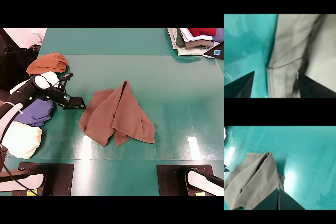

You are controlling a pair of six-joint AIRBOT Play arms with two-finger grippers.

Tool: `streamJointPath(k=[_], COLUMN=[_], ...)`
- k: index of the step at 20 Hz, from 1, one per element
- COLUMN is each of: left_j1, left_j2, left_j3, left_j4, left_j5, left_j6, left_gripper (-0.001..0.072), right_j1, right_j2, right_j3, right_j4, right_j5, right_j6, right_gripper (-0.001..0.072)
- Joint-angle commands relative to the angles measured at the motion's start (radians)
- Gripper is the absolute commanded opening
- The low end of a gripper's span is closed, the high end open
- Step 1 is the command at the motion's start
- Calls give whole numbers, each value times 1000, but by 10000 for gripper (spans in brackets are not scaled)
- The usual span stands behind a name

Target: Fold the shirts.

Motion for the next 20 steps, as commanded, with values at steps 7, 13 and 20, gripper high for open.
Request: streamJointPath(k=[7,13,20], left_j1=[-8,-44,-29], left_j2=[-77,-74,46], left_j3=[-13,-5,189], left_j4=[-78,-77,25], left_j5=[3,0,3], left_j6=[53,58,60], left_gripper=[606,30,21], right_j1=[1,0,-6], right_j2=[-21,-21,82], right_j3=[-1,-1,-319], right_j4=[1,-13,-202], right_j5=[12,44,72], right_j6=[0,17,64], right_gripper=[15,15,15])
